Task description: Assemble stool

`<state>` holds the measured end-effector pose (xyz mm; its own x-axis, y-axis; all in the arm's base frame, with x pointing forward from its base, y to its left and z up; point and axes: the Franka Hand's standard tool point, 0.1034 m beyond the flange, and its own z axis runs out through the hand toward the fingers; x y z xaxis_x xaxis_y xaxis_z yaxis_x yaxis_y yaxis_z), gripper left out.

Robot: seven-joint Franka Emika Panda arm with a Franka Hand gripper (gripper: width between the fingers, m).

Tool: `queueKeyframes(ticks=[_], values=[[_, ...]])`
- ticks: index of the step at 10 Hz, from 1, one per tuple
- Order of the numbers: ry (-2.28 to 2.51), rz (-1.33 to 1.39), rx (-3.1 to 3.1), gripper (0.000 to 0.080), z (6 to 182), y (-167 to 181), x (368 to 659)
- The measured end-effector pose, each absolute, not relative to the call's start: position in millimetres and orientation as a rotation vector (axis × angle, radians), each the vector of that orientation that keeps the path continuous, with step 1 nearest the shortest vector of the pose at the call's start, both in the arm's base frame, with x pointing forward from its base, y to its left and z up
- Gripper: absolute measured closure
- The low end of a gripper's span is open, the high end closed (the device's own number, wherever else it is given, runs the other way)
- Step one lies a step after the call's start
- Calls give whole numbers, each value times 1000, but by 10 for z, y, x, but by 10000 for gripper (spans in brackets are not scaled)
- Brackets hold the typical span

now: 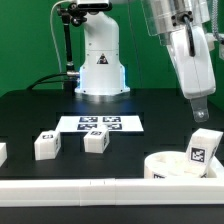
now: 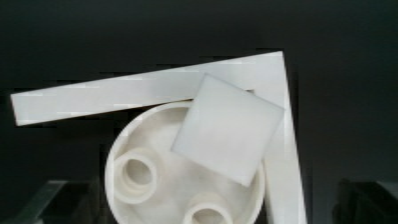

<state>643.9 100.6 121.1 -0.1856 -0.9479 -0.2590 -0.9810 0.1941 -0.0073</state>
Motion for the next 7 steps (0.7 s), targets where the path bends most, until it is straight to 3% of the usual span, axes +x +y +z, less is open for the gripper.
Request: queueKeyframes(ticks=[7], values=[[1869,277,-2310,151,1146,786,6265]])
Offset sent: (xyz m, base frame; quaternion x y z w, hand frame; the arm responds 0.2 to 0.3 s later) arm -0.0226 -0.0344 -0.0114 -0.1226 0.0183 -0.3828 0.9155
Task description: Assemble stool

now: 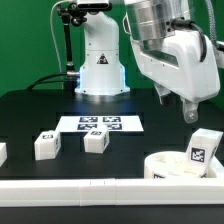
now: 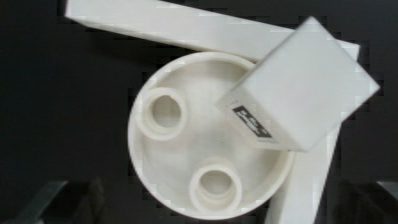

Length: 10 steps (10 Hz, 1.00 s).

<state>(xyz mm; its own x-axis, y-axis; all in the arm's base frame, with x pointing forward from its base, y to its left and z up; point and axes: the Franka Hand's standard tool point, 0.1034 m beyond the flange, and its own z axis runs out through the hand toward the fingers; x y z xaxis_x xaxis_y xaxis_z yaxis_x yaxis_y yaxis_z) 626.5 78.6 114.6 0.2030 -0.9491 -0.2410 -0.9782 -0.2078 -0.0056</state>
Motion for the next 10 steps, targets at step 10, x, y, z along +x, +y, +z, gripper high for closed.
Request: queueKeyframes(ticks=[10], values=[[857,255,-2877,151,891,238,5943]])
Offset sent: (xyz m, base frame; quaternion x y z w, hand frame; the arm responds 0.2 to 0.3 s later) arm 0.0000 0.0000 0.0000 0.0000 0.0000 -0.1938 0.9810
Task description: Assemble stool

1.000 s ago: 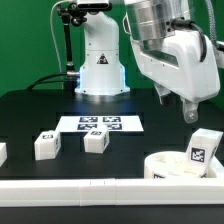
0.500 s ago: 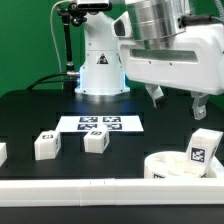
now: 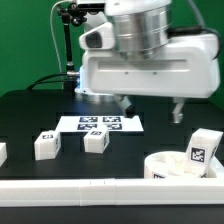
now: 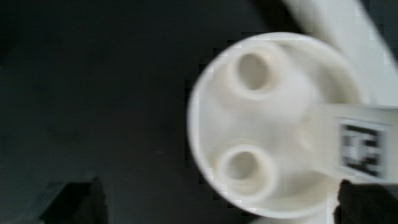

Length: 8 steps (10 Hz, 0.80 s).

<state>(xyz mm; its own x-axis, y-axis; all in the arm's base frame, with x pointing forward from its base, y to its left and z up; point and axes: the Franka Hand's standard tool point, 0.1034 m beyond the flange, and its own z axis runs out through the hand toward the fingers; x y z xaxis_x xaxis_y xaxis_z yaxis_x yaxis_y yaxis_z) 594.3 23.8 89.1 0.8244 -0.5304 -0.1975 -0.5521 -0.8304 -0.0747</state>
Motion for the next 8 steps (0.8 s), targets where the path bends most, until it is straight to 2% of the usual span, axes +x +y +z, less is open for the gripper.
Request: queueKeyframes(ticks=[2,7,8], values=[[853,231,-2884,151,806,-37,5873],[848,234,-2888,151,799,-28,5869],[713,282,-2985,151,766,-117,5773]])
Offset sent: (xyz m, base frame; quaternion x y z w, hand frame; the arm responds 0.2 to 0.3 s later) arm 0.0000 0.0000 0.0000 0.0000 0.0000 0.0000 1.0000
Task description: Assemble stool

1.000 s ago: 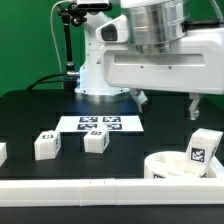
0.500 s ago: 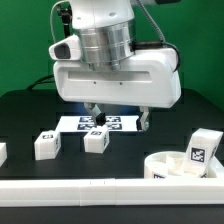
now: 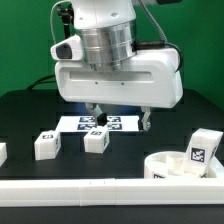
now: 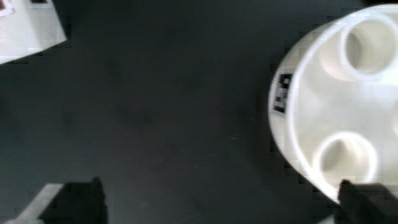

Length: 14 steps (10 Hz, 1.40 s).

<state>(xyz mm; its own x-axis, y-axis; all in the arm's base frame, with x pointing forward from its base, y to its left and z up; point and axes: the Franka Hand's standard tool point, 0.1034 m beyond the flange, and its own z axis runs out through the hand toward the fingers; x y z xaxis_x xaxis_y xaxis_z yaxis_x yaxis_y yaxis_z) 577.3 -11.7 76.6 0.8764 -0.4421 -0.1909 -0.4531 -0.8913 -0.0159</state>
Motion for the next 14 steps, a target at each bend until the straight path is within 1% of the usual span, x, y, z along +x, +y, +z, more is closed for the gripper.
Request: queueKeyframes(ticks=[4,8,9,12,14], values=[[694,317,-3038,151,610,-296,5512],[682,314,-3039,151,611,-280,5528],[599,313,-3044,151,599,-336,5513],[553,311,-3032,151,470,-498,5357],[574,367,-3006,151,461,-485,5307]])
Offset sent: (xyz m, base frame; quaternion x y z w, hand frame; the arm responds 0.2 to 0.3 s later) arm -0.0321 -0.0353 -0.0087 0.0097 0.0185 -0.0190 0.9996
